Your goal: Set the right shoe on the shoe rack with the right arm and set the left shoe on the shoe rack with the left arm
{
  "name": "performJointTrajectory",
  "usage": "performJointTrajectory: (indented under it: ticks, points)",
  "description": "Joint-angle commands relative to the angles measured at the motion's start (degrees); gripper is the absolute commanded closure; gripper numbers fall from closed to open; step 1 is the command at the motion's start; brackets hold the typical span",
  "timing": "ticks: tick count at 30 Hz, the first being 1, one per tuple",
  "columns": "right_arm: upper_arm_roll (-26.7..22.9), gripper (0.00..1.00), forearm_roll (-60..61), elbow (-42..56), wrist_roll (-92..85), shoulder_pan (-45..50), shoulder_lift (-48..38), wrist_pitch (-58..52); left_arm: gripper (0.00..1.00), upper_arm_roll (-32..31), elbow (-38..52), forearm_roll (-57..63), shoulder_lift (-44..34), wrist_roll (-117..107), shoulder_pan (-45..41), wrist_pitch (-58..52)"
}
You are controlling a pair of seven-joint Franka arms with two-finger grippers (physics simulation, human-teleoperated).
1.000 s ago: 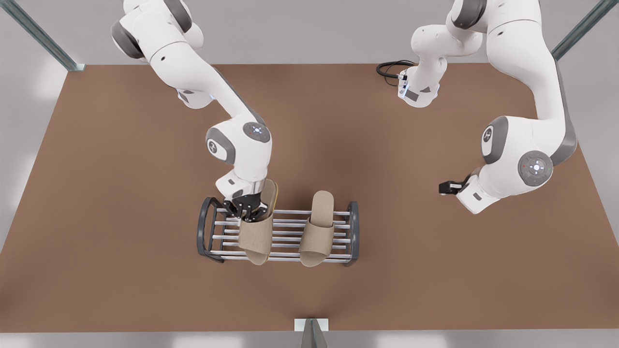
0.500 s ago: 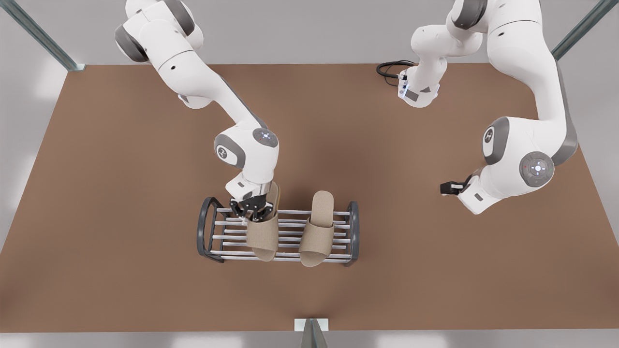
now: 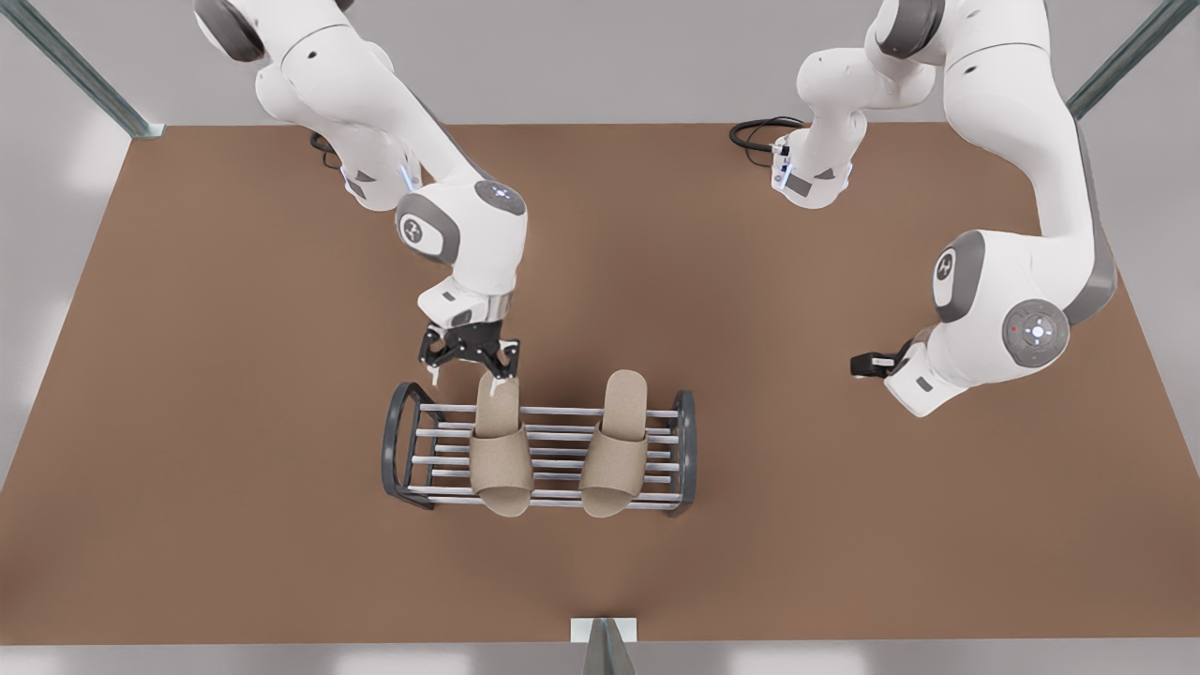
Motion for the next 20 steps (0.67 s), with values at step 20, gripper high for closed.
performJointTrajectory:
  ticks: [20]
  points:
    - [-6.46, 0.0, 45.19, 18.73, -66.2, -23.93, -7.47, -31.54, 0.0, -0.72, 8.84, 0.18, -0.52, -3.77, -0.79, -9.29]
